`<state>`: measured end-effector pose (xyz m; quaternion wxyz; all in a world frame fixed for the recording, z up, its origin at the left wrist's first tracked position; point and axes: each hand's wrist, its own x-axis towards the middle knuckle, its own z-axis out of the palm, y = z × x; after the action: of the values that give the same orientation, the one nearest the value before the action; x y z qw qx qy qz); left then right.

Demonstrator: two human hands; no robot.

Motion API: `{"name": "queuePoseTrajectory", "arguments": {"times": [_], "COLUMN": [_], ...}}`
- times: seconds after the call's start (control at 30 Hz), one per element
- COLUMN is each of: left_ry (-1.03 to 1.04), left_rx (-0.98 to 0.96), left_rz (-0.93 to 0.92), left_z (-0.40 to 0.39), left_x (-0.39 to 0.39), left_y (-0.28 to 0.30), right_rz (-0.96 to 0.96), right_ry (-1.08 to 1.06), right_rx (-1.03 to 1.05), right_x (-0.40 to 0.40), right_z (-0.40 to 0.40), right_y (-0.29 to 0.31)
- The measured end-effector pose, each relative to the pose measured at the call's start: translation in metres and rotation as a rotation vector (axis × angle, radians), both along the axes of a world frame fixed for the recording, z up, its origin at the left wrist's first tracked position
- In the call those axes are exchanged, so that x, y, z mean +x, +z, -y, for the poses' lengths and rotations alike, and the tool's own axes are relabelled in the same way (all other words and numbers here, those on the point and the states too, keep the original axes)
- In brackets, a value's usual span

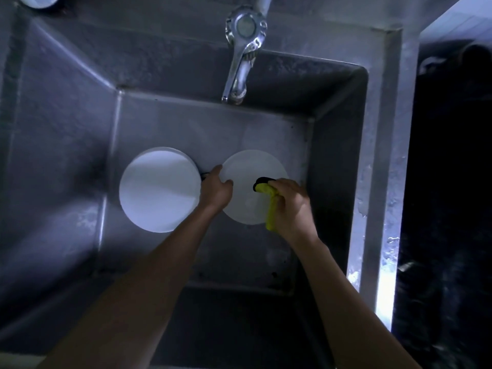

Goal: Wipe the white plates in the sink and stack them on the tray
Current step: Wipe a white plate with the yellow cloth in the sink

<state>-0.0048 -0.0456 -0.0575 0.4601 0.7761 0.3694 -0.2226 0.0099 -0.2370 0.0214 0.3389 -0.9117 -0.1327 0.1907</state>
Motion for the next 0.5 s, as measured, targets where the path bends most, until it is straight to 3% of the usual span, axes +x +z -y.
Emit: {"name": "queuePoseTrajectory", "arguments": {"times": [0.37,0.5], "left_ry": [0.1,0.096], "left_rx": [0.033,0.02], "left_rz": [0.103,0.012], "left_z": [0.011,0.011], "left_x": [-0.006,-0.01], "left_y": [0.033,0.036], "right_rz": [-0.027,-0.04], "right_ry": [-0.017,-0.04], "right_rx": [-0.016,-0.02], "right_x": [-0.01,-0.021], "right_z": [0.005,0.009], "right_y": [0.018,0.026]}}
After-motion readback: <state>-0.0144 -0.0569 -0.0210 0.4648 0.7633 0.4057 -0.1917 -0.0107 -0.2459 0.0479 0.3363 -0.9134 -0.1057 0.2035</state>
